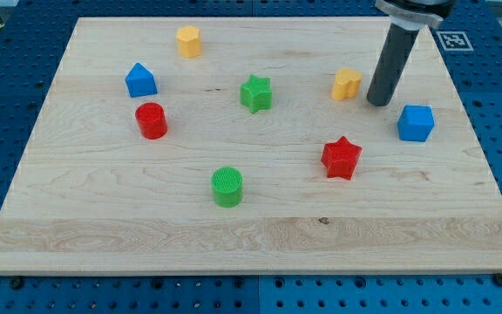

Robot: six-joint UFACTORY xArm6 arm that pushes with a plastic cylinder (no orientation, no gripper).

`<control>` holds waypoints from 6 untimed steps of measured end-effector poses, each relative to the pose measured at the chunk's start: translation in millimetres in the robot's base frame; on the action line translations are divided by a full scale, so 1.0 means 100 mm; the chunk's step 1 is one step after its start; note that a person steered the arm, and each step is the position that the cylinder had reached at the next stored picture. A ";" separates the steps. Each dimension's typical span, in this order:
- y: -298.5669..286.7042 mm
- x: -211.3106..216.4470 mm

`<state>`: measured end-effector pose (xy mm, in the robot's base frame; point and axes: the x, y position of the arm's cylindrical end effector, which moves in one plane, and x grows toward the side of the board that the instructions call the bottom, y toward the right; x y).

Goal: Point at the red star

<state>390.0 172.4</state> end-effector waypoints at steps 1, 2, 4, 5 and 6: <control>-0.02 0.22; -0.02 0.46; -0.02 0.92; -0.02 1.13; -0.14 1.16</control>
